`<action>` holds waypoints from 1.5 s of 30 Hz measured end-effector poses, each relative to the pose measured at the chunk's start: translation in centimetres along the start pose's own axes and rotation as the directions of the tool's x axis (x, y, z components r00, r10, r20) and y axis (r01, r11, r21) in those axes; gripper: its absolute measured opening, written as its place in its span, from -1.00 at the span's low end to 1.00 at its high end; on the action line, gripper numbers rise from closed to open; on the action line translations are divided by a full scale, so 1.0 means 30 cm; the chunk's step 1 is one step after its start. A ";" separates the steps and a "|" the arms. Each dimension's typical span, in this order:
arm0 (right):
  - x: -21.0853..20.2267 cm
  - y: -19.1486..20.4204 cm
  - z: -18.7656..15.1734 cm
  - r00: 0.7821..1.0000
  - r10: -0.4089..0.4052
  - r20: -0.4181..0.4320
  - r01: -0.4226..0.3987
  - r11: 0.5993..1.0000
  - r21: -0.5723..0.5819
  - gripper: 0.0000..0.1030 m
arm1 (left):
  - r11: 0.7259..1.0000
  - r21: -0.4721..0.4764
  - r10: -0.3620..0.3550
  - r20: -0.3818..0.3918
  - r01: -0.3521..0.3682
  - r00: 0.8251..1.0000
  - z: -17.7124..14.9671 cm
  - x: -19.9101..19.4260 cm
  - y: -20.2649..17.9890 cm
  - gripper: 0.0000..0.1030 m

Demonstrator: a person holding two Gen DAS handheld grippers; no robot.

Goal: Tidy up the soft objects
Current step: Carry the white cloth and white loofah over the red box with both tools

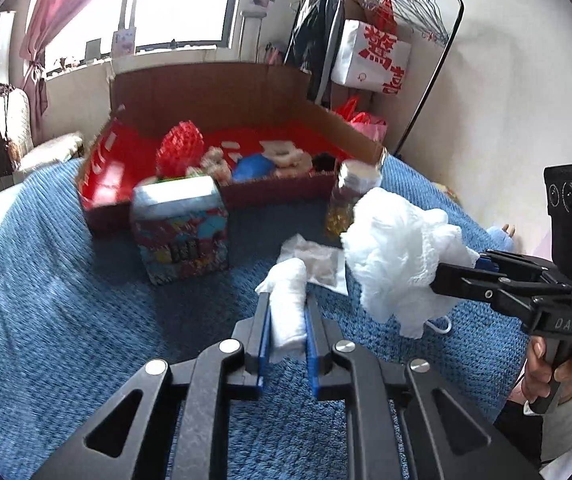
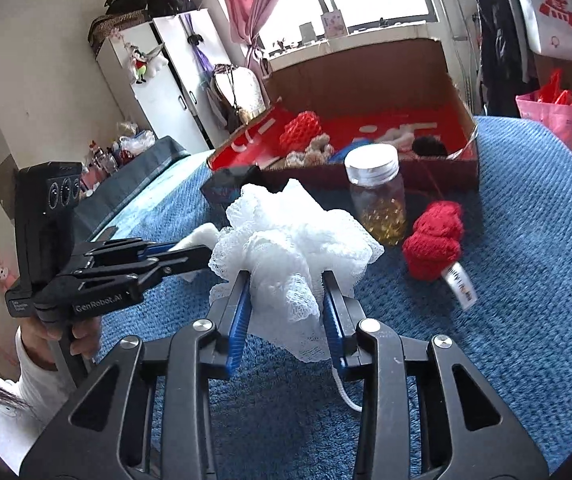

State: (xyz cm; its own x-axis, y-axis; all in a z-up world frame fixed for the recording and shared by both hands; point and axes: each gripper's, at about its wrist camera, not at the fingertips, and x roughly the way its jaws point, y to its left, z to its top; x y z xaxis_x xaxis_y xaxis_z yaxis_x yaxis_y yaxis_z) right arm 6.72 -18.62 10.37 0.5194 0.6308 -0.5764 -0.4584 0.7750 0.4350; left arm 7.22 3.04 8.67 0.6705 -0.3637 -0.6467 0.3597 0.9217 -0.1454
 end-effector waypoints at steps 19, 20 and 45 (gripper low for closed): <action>-0.075 -0.019 0.264 0.990 -0.046 0.136 0.053 0.998 -0.046 -0.38 | 0.998 0.008 0.062 0.090 -0.063 0.994 0.245 -0.036 0.119 -0.70; -0.074 -0.021 0.279 0.989 -0.049 0.141 0.057 0.997 -0.050 -0.38 | 0.998 0.014 0.056 0.089 -0.057 0.994 0.261 -0.028 0.122 -0.70; 0.426 -0.255 0.830 0.942 -0.326 -0.081 0.304 0.930 -0.207 -0.38 | 0.989 0.122 -0.037 -0.320 0.080 0.947 0.747 0.593 0.187 -0.70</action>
State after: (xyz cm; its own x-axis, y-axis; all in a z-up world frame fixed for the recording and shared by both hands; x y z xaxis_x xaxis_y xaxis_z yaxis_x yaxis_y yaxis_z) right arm 34.82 -15.52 16.89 0.5806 0.3382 -0.7406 -0.4172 0.9047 0.0861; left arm 35.72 -1.29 13.13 0.4137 -0.3353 -0.8464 0.4886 0.8663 -0.1043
